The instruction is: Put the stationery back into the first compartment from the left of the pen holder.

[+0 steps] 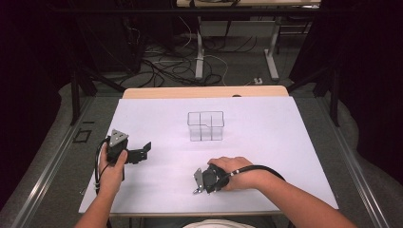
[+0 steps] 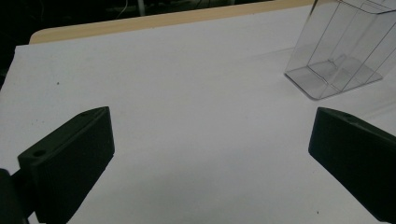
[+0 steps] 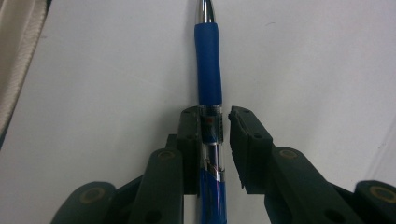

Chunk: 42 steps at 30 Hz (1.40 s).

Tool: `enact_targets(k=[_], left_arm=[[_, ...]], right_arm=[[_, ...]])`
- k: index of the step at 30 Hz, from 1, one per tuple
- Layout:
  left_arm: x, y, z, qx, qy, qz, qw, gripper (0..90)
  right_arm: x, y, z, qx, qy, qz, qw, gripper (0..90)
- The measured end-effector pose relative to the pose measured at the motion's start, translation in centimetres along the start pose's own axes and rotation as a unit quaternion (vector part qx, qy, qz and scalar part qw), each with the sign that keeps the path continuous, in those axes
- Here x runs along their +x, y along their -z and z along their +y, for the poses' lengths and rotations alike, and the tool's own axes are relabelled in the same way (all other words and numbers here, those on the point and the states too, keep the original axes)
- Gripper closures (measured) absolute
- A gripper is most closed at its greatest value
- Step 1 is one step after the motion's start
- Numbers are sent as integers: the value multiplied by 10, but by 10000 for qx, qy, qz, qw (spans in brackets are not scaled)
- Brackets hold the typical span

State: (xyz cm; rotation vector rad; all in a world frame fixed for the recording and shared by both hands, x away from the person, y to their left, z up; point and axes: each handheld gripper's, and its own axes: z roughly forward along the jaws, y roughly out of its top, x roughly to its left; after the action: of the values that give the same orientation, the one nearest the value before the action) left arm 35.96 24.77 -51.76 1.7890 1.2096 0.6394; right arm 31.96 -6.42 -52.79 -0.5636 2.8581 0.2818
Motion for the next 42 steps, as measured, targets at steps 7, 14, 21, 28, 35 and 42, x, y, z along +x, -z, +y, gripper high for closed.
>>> enact_targets(k=[7, 14, 21, 28, 35, 42], left_arm=[[0, 0, 0, -18, 19, -6, 10000, 0], [0, 0, 0, -22, 26, -14, 10000, 0], [0, 0, 0, -21, 33, -23, 10000, 0], [0, 0, 0, -27, 41, -24, 10000, 0], [0, 0, 0, -14, 28, -18, 10000, 0], [1, 0, 0, -14, 33, -21, 10000, 0]], right_arm=[[0, 0, 1, 94, 80, 133, 9998, 766], [1, 0, 1, 97, 141, 112, 9998, 790], [0, 0, 2, 141, 216, 155, 9995, 793], [2, -1, 2, 63, 192, 75, 9998, 794], [1, 0, 2, 131, 230, 54, 9996, 796], [-1, 5, 1, 50, 144, -82, 9999, 796]])
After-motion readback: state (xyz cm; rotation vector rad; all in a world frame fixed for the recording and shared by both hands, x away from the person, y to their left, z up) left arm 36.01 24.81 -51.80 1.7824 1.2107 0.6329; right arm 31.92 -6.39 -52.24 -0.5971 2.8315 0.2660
